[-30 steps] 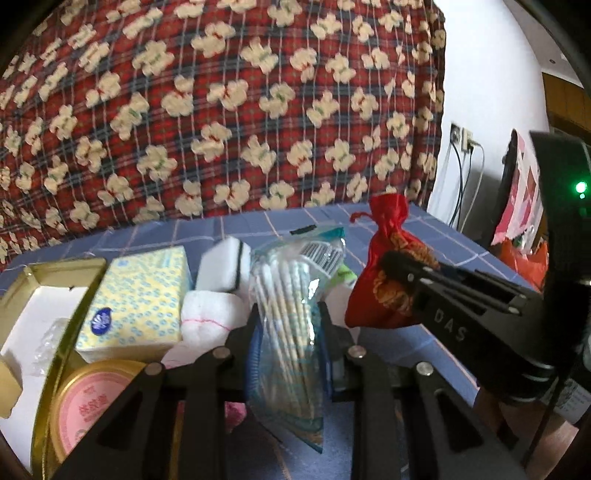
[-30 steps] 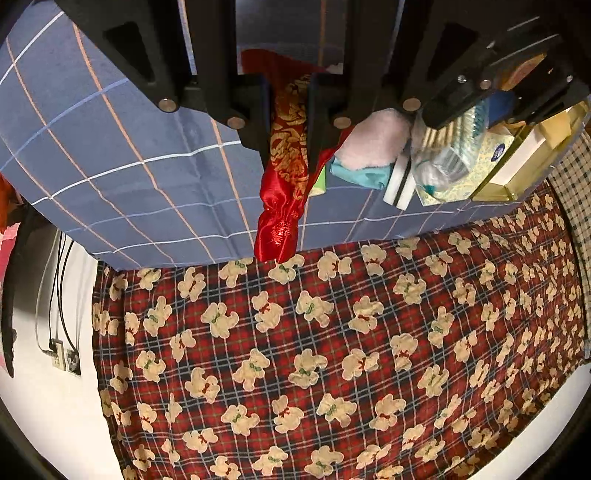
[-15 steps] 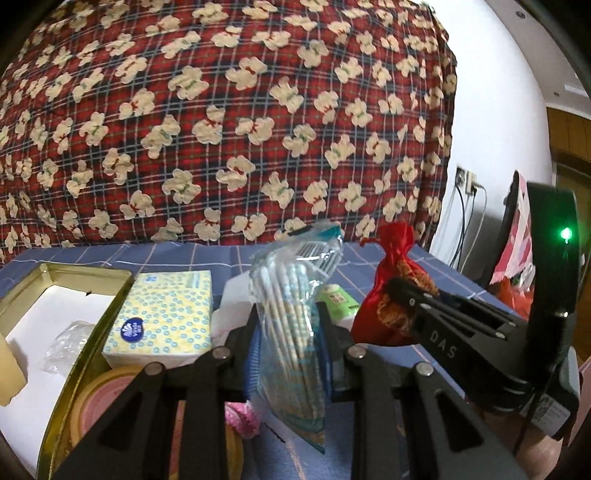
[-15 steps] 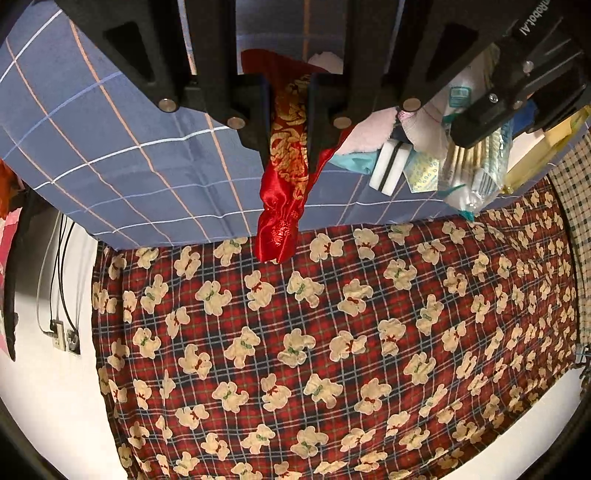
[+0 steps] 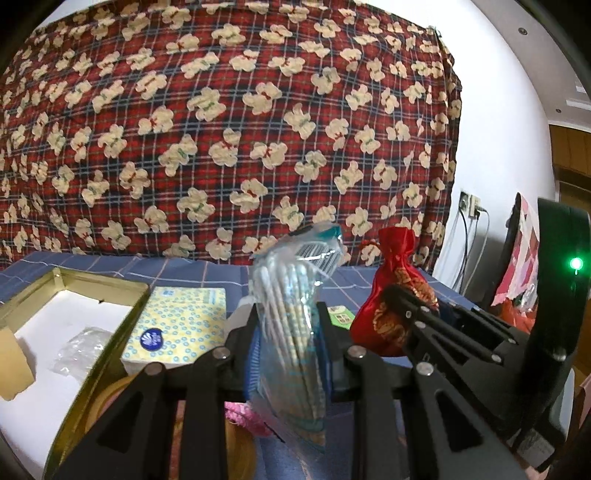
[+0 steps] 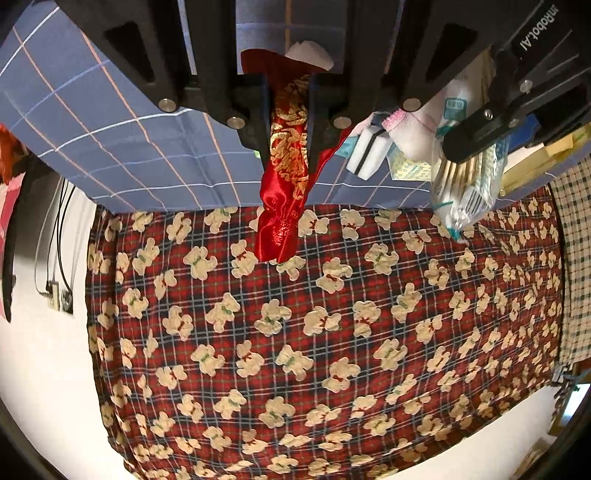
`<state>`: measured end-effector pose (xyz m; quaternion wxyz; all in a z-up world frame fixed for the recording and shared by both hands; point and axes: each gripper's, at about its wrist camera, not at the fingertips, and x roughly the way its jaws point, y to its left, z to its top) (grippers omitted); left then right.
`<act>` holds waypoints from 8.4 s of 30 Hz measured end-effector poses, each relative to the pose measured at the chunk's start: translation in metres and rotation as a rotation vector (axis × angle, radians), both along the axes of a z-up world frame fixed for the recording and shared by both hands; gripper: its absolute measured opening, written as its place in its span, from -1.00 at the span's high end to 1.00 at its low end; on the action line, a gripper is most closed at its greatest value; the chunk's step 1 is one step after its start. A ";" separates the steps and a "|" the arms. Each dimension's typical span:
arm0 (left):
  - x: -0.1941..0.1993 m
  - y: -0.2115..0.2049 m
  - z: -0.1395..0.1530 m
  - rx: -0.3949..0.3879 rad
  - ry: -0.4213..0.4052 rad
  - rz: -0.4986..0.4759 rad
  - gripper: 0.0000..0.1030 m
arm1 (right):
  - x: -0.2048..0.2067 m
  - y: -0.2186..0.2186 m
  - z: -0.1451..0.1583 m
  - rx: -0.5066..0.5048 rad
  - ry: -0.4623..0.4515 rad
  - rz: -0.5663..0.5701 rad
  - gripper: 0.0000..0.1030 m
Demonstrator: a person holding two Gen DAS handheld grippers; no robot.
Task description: Organize soft objects
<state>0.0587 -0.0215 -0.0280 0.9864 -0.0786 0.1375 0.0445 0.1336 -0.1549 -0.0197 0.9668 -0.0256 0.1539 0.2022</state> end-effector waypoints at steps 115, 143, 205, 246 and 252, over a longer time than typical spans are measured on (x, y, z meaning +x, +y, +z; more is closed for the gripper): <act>-0.018 0.098 -0.014 -0.151 0.054 0.328 0.52 | -0.012 0.111 -0.003 -0.008 0.004 0.280 0.66; -0.059 0.173 0.030 -0.255 0.116 0.214 0.53 | -0.012 0.182 0.038 0.014 0.193 0.481 0.66; -0.019 0.115 -0.005 -0.153 0.276 0.115 -0.41 | 0.032 0.056 -0.035 0.283 0.623 0.338 -0.36; 0.049 -0.013 -0.012 -0.045 0.343 -0.107 -0.41 | 0.047 -0.048 -0.009 -0.032 0.213 -0.104 0.42; 0.076 -0.037 -0.027 -0.001 0.409 -0.136 -0.30 | 0.053 -0.063 -0.015 -0.002 0.242 -0.123 0.42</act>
